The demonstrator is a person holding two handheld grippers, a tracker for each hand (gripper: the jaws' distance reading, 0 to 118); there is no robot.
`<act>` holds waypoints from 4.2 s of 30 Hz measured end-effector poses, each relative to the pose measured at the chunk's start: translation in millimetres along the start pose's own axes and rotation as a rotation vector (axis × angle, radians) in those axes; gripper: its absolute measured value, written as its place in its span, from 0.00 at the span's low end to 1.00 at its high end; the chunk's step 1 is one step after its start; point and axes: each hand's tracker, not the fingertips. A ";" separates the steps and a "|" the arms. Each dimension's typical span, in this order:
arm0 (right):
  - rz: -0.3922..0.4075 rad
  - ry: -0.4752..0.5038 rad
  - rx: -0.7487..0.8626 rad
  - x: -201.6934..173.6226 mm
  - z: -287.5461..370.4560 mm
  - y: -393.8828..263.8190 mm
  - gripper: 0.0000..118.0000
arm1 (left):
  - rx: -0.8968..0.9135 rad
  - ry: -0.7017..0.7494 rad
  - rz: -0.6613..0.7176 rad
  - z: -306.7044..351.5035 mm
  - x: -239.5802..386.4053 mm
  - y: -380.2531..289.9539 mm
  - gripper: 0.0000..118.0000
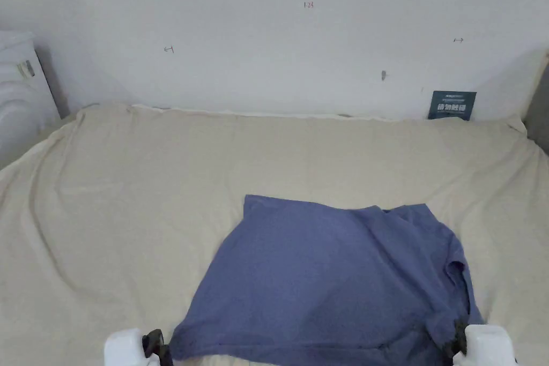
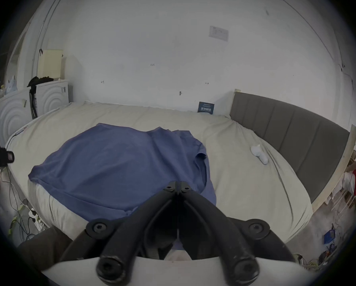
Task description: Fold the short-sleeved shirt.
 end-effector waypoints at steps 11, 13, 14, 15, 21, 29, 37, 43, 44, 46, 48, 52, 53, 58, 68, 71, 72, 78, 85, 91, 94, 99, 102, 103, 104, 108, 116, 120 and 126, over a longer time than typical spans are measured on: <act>0.002 0.022 -0.042 11.4 -23.2 -6.5 0.00 | -0.311 0.019 -0.024 -112.4 -19.1 -14.5 0.97; 0.000 0.016 -0.064 18.2 -26.7 -15.9 0.00 | -0.340 -0.044 -0.027 -127.1 -18.3 -15.6 0.85; -0.015 -0.020 -0.093 24.1 -30.0 -19.8 0.00 | -0.368 -0.087 -0.061 -109.6 -8.4 -22.0 0.66; -0.038 -0.039 -0.113 30.1 -32.6 -22.8 0.00 | -0.380 -0.077 -0.112 -111.6 -2.5 -24.1 0.33; -0.153 -0.152 -0.198 53.2 -12.4 -33.7 0.01 | -0.302 -0.049 -0.074 -114.7 -7.6 -19.2 0.01; -0.240 -0.181 -0.260 72.5 -12.6 -59.6 1.00 | -0.261 -0.082 -0.110 -99.2 -6.2 -14.3 0.01; -0.070 -0.045 -0.254 52.8 -28.9 -63.1 0.99 | -0.256 -0.077 -0.135 -63.9 18.3 -0.6 0.01; -0.080 -0.078 -0.327 50.6 -45.8 -76.5 0.07 | -0.279 -0.072 -0.117 -68.3 13.3 -1.8 0.01; -0.082 -0.085 -0.331 51.2 -46.4 -80.8 0.06 | -0.281 -0.072 -0.116 -67.3 13.1 -3.4 0.01; -0.136 -0.103 -0.296 55.6 -36.2 -80.6 0.04 | -0.289 -0.072 -0.109 -75.8 3.7 -7.3 0.01; -0.202 -0.127 -0.245 59.4 -21.5 -77.8 0.04 | -0.299 -0.069 -0.097 -75.0 0.6 -8.8 0.01; -0.233 -0.134 -0.206 63.2 -4.6 -66.3 0.03 | -0.294 -0.074 -0.042 -75.9 -9.9 -8.5 0.01; -0.226 -0.138 -0.185 63.3 -2.9 -62.1 0.03 | -0.288 -0.079 -0.034 -74.1 -10.4 -5.4 0.01; -0.228 -0.143 -0.126 65.8 1.8 -22.4 0.03 | -0.244 -0.106 -0.009 -73.8 -5.1 17.2 0.01; -0.151 -0.135 -0.109 86.1 -80.9 51.8 0.03 | -0.169 -0.127 0.017 -147.2 39.9 98.3 0.01; -0.148 -0.117 -0.150 91.7 -124.4 66.4 0.03 | -0.163 -0.106 0.002 -180.5 63.2 110.8 0.01; -0.128 -0.117 -0.174 92.2 -139.2 68.2 0.03 | -0.166 -0.097 0.010 -192.7 66.5 114.4 0.01; -0.106 -0.069 -0.229 99.2 -204.2 73.8 0.03 | -0.223 -0.005 -0.010 -250.4 101.7 118.6 0.01; -0.101 -0.056 -0.302 98.3 -258.5 60.5 0.03 | -0.250 0.029 0.014 -288.3 111.2 109.5 0.01; -0.155 -0.170 -0.200 93.9 -239.0 55.5 0.92 | -0.178 -0.029 -0.005 -268.6 99.4 103.0 1.00; -0.204 -0.146 -0.111 96.4 -201.7 52.4 1.00 | -0.054 -0.005 -0.048 -232.0 89.1 99.7 0.99; -0.181 -0.095 -0.021 84.8 -144.9 40.6 1.00 | 0.011 -0.039 -0.079 -168.6 85.9 93.2 0.99; -0.185 -0.072 -0.019 77.0 -126.2 28.9 0.56 | 0.008 -0.076 -0.117 -146.3 81.7 76.4 0.55; -0.192 -0.066 -0.023 75.6 -121.2 25.1 0.15 | 0.013 -0.055 -0.132 -138.4 83.3 69.3 0.20; -0.194 -0.060 -0.054 67.7 -119.5 22.5 0.00 | 0.007 0.006 -0.127 -131.8 85.0 61.0 0.00; -0.192 -0.026 -0.107 55.4 -113.5 2.6 0.00 | -0.096 -0.059 0.018 -130.0 64.4 23.6 0.00; -0.143 -0.016 -0.094 45.3 -110.1 -7.2 0.00 | -0.150 -0.026 -0.030 -175.1 62.8 48.7 0.06; -0.200 0.001 -0.186 50.5 -115.1 -11.8 0.00 | -0.264 0.058 -0.123 -196.4 87.7 57.3 0.99; -0.238 -0.023 -0.193 61.5 -108.2 -25.0 0.00 | -0.326 0.072 -0.222 -255.6 60.6 48.4 0.97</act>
